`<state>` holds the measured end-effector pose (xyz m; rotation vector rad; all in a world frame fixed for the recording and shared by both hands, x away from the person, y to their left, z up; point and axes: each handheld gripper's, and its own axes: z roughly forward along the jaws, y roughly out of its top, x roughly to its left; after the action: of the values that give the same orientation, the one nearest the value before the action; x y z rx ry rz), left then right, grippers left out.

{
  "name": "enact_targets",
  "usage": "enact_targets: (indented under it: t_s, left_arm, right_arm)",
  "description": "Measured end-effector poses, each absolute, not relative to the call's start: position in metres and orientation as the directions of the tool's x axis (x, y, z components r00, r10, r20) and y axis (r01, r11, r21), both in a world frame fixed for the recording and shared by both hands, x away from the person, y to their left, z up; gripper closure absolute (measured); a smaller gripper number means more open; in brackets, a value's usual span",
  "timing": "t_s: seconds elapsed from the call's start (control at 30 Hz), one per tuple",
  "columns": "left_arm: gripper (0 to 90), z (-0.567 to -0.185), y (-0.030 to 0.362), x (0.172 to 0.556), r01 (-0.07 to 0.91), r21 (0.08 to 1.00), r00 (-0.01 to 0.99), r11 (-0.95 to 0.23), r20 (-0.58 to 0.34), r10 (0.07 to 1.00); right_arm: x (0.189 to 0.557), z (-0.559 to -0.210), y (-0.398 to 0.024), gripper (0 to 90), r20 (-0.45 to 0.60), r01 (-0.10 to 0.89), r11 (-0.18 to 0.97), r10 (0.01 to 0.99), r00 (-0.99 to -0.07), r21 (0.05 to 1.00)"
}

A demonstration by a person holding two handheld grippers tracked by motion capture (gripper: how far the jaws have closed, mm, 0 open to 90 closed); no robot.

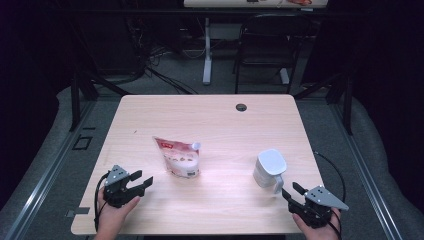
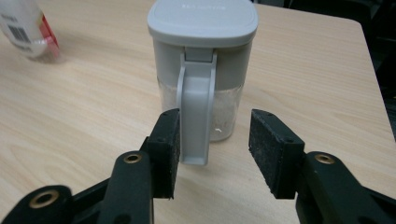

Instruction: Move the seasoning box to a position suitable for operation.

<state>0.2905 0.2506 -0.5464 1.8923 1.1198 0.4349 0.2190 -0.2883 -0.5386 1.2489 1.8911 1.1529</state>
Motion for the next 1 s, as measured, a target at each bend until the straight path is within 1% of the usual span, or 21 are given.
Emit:
enact_targets:
  t_s: [0.03, 0.07, 0.27, 0.5, 0.93, 1.0]
  left_arm:
    - [48.0, -0.546, 0.251, 0.29, 0.532, 0.819, 0.534, -0.217, -0.126, 0.836]
    - [49.8, -0.546, 0.249, 0.293, 0.53, 0.817, 0.541, -0.227, -0.119, 0.833]
    - [49.5, -0.546, 0.245, 0.293, 0.52, 0.813, 0.549, -0.263, -0.082, 0.832]
    - [49.5, -0.547, 0.247, 0.291, 0.518, 0.814, 0.557, -0.264, -0.086, 0.826]
    - [49.8, -0.547, 0.247, 0.287, 0.516, 0.809, 0.56, -0.282, -0.07, 0.825]
    - [49.7, -0.547, 0.247, 0.287, 0.511, 0.811, 0.561, -0.284, -0.064, 0.826]
  right_arm:
    - [0.219, -0.539, -0.288, 53.1, -0.013, 0.411, 0.184, 0.923, -0.385, 0.893]
    - [0.22, -0.541, -0.289, 53.0, 0.01, 0.422, 0.166, 0.923, -0.384, 0.891]
    - [0.223, -0.543, -0.29, 53.0, 0.021, 0.433, 0.17, 0.915, -0.403, 0.885]
    - [0.222, -0.541, -0.284, 54.7, -0.008, 0.421, 0.206, 0.905, -0.426, 0.883]
    - [0.226, -0.542, -0.276, 52.5, -0.026, 0.425, 0.227, 0.904, -0.428, 0.877]
    - [0.229, -0.543, -0.275, 52.0, -0.014, 0.441, 0.223, 0.903, -0.428, 0.869]
